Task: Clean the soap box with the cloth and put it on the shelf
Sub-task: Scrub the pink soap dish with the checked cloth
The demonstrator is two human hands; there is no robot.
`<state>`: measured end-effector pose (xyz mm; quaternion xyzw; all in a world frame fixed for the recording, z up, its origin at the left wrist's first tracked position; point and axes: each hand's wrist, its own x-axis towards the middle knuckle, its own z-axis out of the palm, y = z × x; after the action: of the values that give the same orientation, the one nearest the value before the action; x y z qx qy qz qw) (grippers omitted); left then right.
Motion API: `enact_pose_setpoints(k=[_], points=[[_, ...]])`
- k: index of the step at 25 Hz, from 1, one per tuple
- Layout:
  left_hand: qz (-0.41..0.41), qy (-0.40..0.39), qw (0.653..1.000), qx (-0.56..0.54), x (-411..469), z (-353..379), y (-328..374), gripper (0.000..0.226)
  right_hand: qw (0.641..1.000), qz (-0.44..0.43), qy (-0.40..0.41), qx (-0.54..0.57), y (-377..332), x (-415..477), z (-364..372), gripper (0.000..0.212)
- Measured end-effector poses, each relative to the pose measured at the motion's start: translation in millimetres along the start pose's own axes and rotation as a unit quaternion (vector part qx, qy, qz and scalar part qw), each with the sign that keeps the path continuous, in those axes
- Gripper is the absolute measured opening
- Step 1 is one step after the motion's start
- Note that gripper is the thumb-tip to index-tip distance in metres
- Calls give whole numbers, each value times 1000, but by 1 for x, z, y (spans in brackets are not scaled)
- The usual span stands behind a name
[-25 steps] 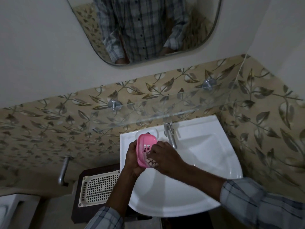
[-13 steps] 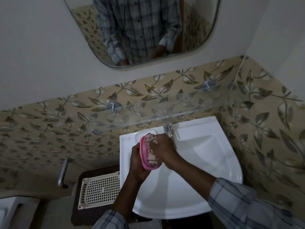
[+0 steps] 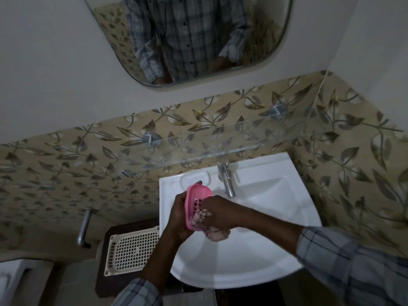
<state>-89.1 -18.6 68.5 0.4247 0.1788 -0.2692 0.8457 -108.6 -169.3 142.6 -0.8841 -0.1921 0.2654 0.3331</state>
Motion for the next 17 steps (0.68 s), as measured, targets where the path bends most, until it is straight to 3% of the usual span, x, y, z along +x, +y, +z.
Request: enact_pose_setpoints(k=[1,2,4,7,9,12,13,14,15,16,17], points=[[-9,4,1000,13,-1,0,-3,47,992,-27,-33,-116,8,1,-15,29],[-13,11,1000,22,-2,0,-5,45,975,-52,-6,-216,13,4,-28,30],[-10,30,998,47,-1,2,-4,46,922,-154,108,-339,12,11,-53,26],[-12,28,999,23,0,4,14,47,845,-325,193,-379,24,14,-55,22],[-13,41,999,15,2,6,25,45,856,-335,197,-341,32,7,-31,28],[-12,101,994,36,-1,9,16,45,941,-233,188,-160,30,4,18,38],[-2,127,991,50,-1,6,10,49,971,-159,178,-25,28,5,24,36],[6,138,989,56,-2,3,7,53,971,-70,167,155,27,7,22,31],[14,132,990,55,-5,1,6,55,930,3,136,340,27,9,18,27],[21,119,991,51,-9,0,10,55,861,49,123,491,29,10,12,26],[25,103,993,43,-13,-3,16,55,800,79,127,581,33,12,5,26]])
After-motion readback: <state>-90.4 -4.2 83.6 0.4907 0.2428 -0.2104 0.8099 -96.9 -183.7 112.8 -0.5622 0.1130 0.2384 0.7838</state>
